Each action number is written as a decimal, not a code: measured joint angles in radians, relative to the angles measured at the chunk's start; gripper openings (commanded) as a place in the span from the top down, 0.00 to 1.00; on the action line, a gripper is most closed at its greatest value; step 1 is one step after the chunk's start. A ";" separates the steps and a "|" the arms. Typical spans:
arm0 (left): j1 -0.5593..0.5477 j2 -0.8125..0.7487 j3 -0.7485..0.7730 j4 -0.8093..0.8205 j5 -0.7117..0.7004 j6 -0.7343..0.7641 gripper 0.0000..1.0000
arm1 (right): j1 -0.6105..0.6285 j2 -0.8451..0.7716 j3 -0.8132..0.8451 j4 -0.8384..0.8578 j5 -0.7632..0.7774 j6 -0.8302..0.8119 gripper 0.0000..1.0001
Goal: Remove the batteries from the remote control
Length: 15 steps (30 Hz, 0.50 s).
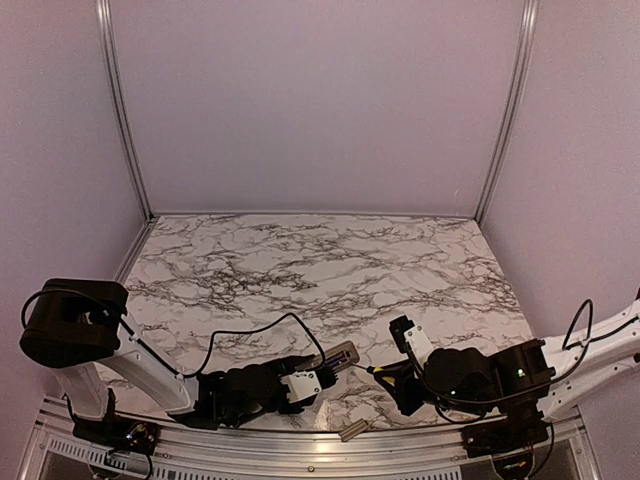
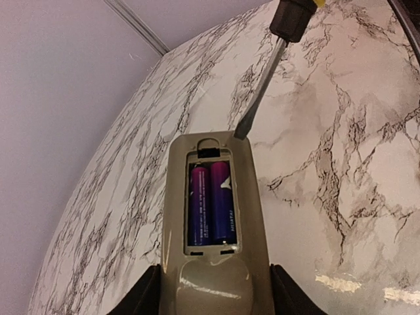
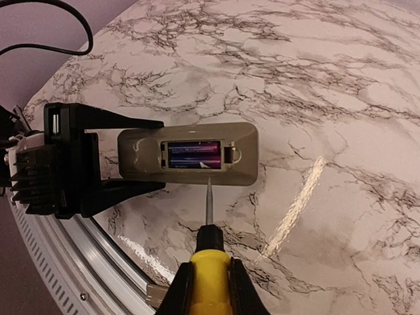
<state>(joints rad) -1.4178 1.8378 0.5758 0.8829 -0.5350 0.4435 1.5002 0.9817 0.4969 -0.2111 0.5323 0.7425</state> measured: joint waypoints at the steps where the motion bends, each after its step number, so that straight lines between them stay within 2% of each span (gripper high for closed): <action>1: -0.002 0.008 -0.001 0.005 -0.006 0.011 1.00 | 0.000 0.002 0.000 -0.001 0.000 0.002 1.00; 15: -0.004 0.028 -0.001 0.010 -0.015 0.055 1.00 | 0.001 0.003 -0.008 0.047 0.029 0.001 1.00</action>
<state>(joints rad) -1.4220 1.8656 0.5751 0.8932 -0.5503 0.4984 1.5009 0.9844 0.4889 -0.1642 0.5613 0.7433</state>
